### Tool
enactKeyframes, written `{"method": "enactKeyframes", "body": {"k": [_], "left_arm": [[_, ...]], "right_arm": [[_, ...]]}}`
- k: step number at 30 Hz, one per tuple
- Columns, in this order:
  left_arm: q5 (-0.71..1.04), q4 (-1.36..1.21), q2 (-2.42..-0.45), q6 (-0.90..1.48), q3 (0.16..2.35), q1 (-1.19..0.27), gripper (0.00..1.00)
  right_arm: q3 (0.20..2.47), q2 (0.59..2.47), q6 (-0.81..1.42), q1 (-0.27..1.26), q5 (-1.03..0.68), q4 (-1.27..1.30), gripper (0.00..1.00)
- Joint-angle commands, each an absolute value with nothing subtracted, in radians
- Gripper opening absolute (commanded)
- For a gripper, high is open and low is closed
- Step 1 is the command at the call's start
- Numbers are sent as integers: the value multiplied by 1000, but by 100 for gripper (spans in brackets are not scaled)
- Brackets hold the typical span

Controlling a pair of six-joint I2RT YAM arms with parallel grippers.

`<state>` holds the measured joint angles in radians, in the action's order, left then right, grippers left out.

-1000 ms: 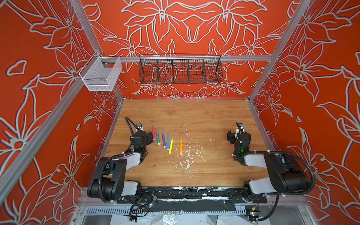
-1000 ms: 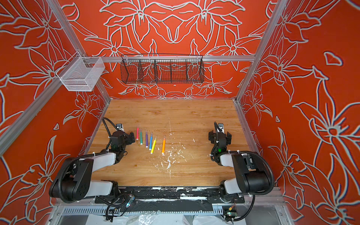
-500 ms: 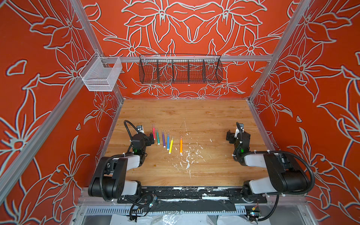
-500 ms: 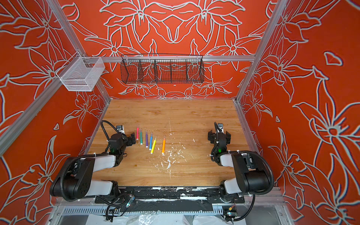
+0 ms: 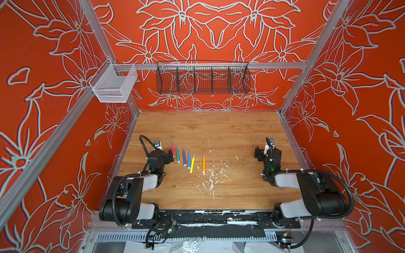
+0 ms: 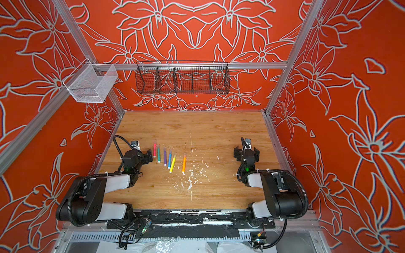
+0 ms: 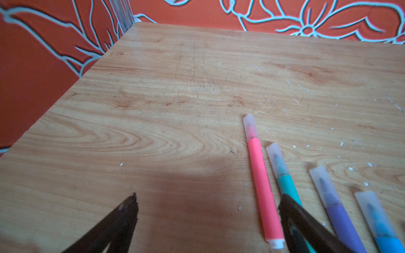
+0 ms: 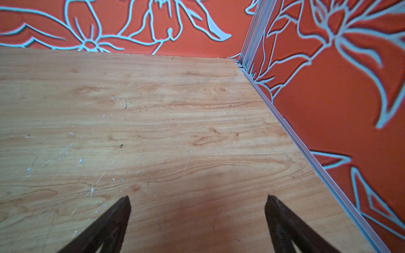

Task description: Insert the pens into the pen caps

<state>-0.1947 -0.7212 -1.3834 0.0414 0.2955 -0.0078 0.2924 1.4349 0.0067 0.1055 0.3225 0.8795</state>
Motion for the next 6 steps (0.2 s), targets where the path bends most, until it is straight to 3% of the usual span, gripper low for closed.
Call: {"method": "enactKeyframes", "body": {"k": [1, 6], "left_arm": [[-189, -757, -1390, 39, 307, -6, 97], [-189, -756, -1390, 38, 308, -6, 97]], "right_arm": [[291, 1436, 4, 101, 310, 898, 98], [288, 1435, 2, 102, 311, 903, 98]]}}
